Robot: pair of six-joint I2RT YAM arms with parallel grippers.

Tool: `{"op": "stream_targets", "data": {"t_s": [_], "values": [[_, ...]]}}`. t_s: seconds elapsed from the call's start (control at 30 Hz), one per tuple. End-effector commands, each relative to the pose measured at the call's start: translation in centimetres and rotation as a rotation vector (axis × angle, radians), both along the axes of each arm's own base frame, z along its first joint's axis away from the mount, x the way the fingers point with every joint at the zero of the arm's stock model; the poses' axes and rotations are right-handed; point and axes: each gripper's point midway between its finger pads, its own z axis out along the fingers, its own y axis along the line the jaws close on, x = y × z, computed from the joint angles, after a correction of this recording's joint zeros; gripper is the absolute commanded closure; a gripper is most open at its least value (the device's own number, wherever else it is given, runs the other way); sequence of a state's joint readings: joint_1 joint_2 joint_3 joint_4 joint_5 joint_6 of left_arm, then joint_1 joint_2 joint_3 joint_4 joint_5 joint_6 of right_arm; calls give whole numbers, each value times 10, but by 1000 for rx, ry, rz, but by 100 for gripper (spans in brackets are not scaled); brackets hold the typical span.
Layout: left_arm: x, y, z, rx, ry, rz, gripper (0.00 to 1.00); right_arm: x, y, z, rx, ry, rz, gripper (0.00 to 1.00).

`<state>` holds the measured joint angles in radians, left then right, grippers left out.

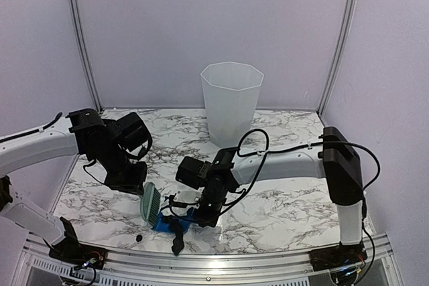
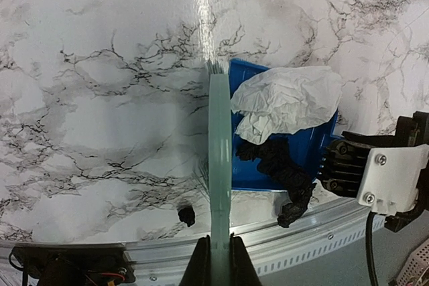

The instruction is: Sweep away the paper scraps from the table

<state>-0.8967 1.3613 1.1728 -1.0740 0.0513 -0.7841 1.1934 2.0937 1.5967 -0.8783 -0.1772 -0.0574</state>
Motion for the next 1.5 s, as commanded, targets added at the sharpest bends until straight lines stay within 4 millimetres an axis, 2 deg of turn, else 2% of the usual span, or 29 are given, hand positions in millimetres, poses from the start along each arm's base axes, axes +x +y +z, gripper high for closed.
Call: {"op": "stream_targets", "data": {"t_s": [0.0,0.13,0.3,0.5,0.6,0.83,1.1,1.23,1.47], "values": [[17,1,28,-27,-115,64,100,4,-11,5,-8,-32,-3,100],[9,9,37,-35,-110,91,100,1,-23,3,-30,-34,3,100],[-29,48,31,36,-45,95,100,-21,-31,8,-23,-36,74,100],[-58,90,30,130,6,128,100,-46,-27,9,-14,-18,172,100],[-69,96,27,127,37,107,100,-52,-23,5,-30,-3,198,100],[-78,100,14,153,78,135,100,-54,-15,2,-53,-6,215,100],[-74,88,-2,163,84,130,100,-45,8,1,-54,-20,175,100],[-71,61,-11,69,98,127,100,-41,14,0,-60,-32,149,100],[-63,29,-21,30,92,96,100,-44,15,-2,-68,-32,157,100]]}}
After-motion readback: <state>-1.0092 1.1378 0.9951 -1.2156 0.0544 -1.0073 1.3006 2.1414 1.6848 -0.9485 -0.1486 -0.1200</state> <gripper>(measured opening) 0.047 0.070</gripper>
